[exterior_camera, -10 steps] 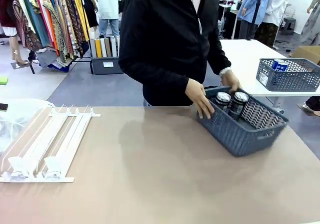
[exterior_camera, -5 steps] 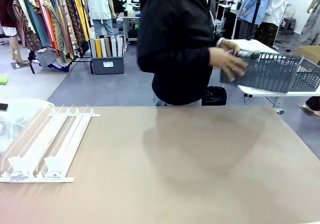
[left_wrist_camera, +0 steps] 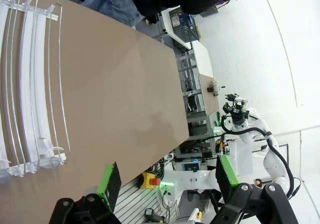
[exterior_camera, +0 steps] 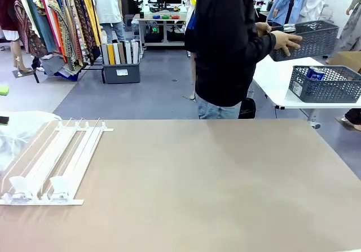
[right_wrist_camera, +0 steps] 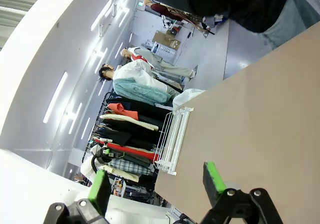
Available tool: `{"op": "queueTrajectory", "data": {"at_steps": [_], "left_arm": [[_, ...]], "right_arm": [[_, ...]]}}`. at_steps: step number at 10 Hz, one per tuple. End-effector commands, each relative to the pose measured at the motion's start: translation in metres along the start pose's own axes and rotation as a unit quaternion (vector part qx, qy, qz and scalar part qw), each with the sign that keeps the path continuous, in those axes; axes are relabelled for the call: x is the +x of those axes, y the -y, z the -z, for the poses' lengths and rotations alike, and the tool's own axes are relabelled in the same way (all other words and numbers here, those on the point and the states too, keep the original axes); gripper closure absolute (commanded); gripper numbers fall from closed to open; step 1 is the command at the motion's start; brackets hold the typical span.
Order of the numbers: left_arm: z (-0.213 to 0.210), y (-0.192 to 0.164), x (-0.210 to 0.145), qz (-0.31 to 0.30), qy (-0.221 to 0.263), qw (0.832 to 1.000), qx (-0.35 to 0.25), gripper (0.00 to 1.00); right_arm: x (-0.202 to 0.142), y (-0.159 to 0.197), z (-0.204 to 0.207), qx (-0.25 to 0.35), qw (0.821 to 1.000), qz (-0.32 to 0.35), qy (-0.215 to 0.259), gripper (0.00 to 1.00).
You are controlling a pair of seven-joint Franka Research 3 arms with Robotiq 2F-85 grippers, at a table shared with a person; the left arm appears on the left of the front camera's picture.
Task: Retrieve and store the cans from the dispenser.
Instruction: Pick up one can from the Automatic Can Dispenser and place it in the middle of the table.
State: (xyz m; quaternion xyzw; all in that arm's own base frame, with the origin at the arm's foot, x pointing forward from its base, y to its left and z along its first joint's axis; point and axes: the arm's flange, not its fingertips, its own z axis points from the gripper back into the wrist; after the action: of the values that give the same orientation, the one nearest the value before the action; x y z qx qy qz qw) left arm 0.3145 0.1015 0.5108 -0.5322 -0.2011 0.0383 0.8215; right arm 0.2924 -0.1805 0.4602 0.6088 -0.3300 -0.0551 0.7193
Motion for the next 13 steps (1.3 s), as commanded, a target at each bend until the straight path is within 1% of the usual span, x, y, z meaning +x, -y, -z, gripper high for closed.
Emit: {"op": "queueTrajectory", "data": {"at_steps": [1,13], "left_arm": [[0.0004,0.0011,0.0007,-0.002,0.002,1.000,-0.008,0.00],[0.0004,0.0011,0.0007,-0.002,0.002,1.000,-0.008,0.00]], "right_arm": [[0.0032,-0.0037,0.0016,0.008,1.000,-0.002,0.007,0.00],[0.0032,-0.0037,0.0016,0.008,1.000,-0.002,0.007,0.00]]}}
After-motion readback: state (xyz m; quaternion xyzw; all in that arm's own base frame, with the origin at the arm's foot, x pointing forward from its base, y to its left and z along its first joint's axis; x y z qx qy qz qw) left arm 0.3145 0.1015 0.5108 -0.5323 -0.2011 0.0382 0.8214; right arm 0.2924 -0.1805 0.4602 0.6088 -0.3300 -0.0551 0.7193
